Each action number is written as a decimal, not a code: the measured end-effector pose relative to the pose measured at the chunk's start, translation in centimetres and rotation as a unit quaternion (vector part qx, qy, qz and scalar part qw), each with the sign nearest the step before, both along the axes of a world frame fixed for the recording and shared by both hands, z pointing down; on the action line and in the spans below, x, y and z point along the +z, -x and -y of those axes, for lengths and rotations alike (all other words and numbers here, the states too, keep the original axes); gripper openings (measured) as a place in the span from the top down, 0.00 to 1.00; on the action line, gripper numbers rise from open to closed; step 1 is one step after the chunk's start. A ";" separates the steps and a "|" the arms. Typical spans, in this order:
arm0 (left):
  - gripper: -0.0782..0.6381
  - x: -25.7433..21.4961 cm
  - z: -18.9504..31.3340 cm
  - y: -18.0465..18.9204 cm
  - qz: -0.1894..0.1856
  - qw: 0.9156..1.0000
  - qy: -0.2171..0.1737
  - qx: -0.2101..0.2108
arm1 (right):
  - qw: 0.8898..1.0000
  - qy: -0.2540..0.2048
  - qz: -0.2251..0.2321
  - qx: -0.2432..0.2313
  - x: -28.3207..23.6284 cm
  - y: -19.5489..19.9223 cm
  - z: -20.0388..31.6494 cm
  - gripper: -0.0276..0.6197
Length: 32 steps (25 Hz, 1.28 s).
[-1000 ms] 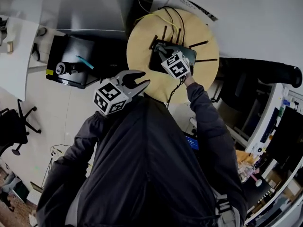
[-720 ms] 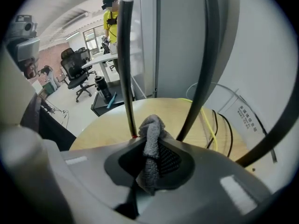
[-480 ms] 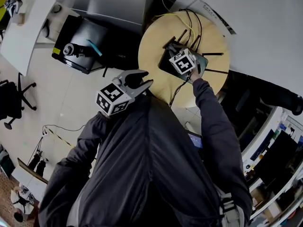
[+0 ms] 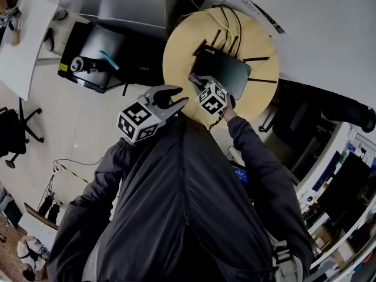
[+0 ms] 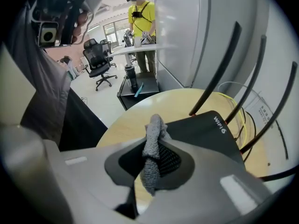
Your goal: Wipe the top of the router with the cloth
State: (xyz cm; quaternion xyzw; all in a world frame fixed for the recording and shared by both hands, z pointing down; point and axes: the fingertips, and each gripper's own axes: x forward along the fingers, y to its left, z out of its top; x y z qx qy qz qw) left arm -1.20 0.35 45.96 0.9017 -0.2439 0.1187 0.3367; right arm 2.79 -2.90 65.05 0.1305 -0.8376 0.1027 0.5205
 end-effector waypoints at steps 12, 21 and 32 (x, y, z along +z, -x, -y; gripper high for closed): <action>0.73 0.2 -0.3 0.3 0.006 1.000 0.005 -0.024 | 0.993 -0.008 0.024 0.115 -1.2 -5.6 10.8 0.91; 0.73 0.3 -0.2 0.4 0.008 1.000 0.006 -0.029 | 0.991 -0.015 -0.014 0.129 0.6 -7.8 12.7 0.91; 0.73 0.4 0.6 -1.1 0.005 1.000 0.000 0.003 | 0.997 0.022 0.007 0.080 -0.1 -5.1 0.8 0.91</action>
